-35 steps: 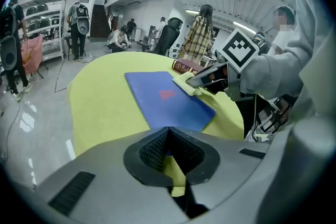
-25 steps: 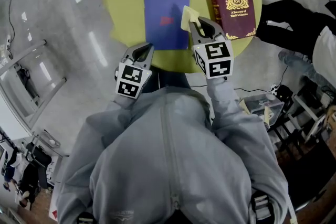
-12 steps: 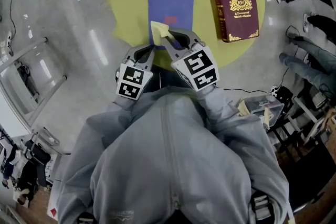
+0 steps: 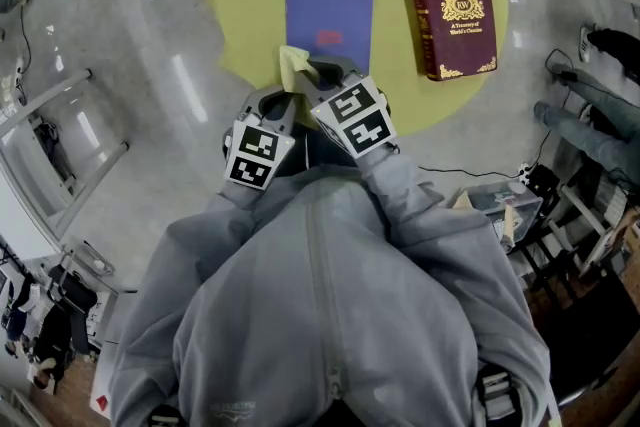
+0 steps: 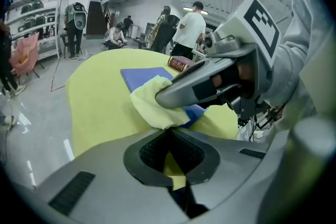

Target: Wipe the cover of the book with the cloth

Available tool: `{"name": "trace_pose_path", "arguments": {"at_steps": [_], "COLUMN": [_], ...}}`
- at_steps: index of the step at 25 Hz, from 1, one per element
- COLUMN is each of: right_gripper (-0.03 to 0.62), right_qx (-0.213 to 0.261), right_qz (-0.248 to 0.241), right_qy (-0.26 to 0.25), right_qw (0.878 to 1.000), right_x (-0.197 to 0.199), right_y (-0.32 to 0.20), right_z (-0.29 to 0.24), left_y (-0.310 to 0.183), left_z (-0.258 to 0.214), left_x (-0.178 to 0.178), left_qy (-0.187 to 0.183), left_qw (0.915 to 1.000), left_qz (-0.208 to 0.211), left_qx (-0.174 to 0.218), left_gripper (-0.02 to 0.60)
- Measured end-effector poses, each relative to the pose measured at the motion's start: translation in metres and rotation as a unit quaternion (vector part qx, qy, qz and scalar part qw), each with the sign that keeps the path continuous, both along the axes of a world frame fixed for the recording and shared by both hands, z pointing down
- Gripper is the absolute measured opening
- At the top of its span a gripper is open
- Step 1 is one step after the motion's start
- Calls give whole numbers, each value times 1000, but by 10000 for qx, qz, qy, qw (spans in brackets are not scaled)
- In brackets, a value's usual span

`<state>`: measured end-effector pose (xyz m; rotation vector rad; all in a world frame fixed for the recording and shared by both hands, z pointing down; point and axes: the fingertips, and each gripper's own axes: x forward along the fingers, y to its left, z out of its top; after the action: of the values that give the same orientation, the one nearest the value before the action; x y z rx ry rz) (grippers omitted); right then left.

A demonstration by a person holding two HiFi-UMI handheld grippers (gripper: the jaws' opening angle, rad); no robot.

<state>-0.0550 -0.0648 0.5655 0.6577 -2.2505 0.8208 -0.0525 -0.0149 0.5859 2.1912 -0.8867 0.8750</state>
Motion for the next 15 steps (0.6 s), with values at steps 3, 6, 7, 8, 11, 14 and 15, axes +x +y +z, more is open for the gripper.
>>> {"name": "trace_pose_path", "arguments": {"at_steps": [3, 6, 7, 8, 11, 14, 15], "right_gripper": [55, 55, 55, 55, 56, 55, 55], "right_qx": [122, 228, 256, 291, 392, 413, 411], "right_qz": [-119, -149, -158, -178, -238, -180, -143], "right_qy": [226, 332, 359, 398, 553, 636, 659], "right_qw": [9996, 9991, 9989, 9986, 9974, 9970, 9969], "right_x": [1, 3, 3, 4, 8, 17, 22], "right_y": [3, 3, 3, 2, 0, 1, 2], "right_z": [10, 14, 15, 15, 14, 16, 17], "left_y": [0, -1, -1, -1, -2, -1, -1], "left_z": [1, 2, 1, 1, 0, 1, 1], "left_x": [1, 2, 2, 1, 0, 1, 1], "left_qy": [-4, -5, -6, -6, -6, 0, 0], "left_qw": [10000, 10000, 10000, 10000, 10000, 10000, 10000], "left_qz": [-6, -14, -19, -24, -33, -58, -64], "left_qx": [7, 10, 10, 11, 14, 17, 20], "left_gripper": [18, 18, 18, 18, 18, 18, 18]}}
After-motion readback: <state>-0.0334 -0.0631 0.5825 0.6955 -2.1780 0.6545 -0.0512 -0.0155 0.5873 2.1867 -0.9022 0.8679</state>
